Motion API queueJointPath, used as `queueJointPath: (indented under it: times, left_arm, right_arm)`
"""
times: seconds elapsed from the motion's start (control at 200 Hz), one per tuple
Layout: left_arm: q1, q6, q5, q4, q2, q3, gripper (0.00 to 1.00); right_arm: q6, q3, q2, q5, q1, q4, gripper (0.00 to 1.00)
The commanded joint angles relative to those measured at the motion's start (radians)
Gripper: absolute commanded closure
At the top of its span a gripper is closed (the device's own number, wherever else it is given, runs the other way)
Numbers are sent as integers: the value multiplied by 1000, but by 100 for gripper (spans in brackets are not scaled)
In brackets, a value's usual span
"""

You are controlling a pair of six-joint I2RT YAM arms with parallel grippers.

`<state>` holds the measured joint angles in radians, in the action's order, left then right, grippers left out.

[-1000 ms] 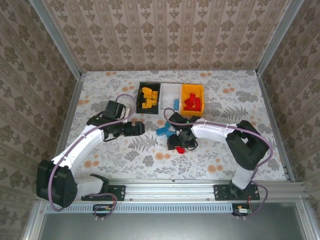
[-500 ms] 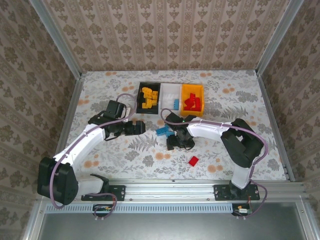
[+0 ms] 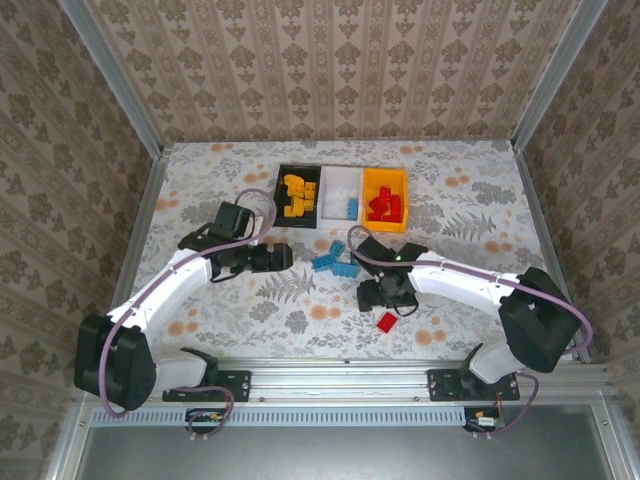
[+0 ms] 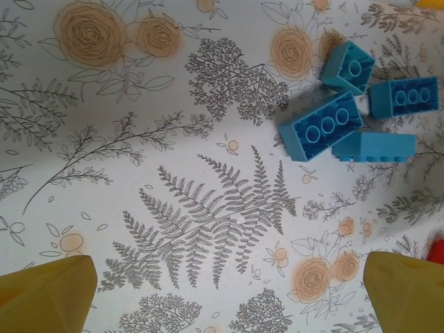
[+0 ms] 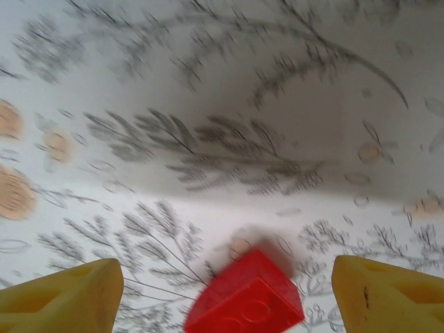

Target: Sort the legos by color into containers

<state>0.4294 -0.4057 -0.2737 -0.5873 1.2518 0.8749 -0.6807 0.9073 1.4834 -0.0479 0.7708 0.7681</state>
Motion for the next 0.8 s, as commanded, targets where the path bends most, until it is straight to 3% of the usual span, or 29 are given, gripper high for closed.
queueJointPath:
  times: [0.0, 0.47, 0.795]
  left_arm:
    - [13, -16, -13, 9, 3, 8, 0]
    - [19, -6, 12, -11, 20, 31, 0]
    - [19, -2, 14, -12, 30, 33, 0]
  right_arm:
    - [-51, -57, -46, 22, 8, 31, 19]
    - [-89, -138, 23, 73, 24, -94, 21]
    - [-92, -123, 75, 75, 34, -120, 43]
